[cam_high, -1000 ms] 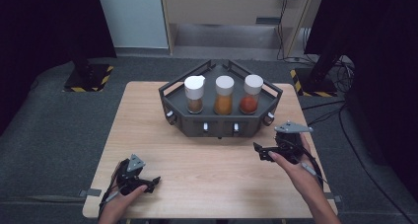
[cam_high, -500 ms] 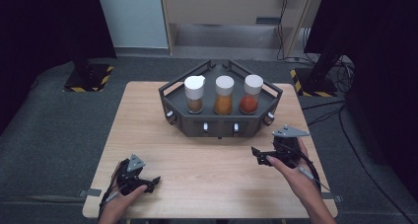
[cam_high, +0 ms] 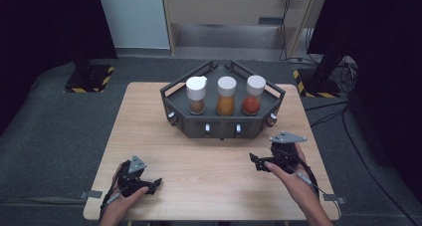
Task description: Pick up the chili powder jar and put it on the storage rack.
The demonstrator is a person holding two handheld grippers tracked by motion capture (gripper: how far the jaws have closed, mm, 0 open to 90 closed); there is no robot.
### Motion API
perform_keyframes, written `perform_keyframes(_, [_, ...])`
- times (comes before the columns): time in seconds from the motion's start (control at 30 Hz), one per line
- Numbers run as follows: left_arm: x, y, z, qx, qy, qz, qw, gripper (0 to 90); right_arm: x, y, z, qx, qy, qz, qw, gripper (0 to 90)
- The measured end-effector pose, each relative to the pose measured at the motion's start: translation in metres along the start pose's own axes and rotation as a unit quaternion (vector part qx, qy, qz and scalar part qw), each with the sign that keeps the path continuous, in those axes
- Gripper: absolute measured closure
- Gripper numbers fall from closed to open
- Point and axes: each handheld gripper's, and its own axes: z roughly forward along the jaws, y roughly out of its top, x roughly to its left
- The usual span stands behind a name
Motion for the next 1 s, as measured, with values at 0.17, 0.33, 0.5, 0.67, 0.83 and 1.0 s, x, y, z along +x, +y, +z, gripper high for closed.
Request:
perform_keyframes(0.17, [0.000,0.000,0.000,0.000,0.000,0.000,1.0000,0.0,0.002,-0.002,0.002,0.000,0.004,-0.001,1.0000,4.1])
perform_keyframes(0.33, [0.000,0.000,0.000,0.000,0.000,0.000,1.0000,0.0,0.004,-0.004,0.004,0.001,0.009,-0.001,1.0000,4.1])
perform_keyframes(0.5, [0.000,0.000,0.000,0.001,0.000,0.001,1.0000,0.0,0.006,-0.005,0.007,0.002,0.013,-0.003,0.9999,4.1])
perform_keyframes(0.67, [0.000,0.000,0.000,0.000,0.000,0.000,1.0000,0.0,0.008,-0.007,0.009,0.003,0.016,-0.001,0.9999,4.1])
perform_keyframes(0.83, [0.000,0.000,0.000,0.000,0.000,0.000,1.0000,0.0,0.009,-0.009,0.011,0.004,0.018,0.001,0.9998,4.1])
perform_keyframes(1.0, [0.000,0.000,0.000,0.000,0.000,0.000,1.0000,0.0,0.011,-0.012,0.016,0.008,0.023,0.003,0.9997,4.1])
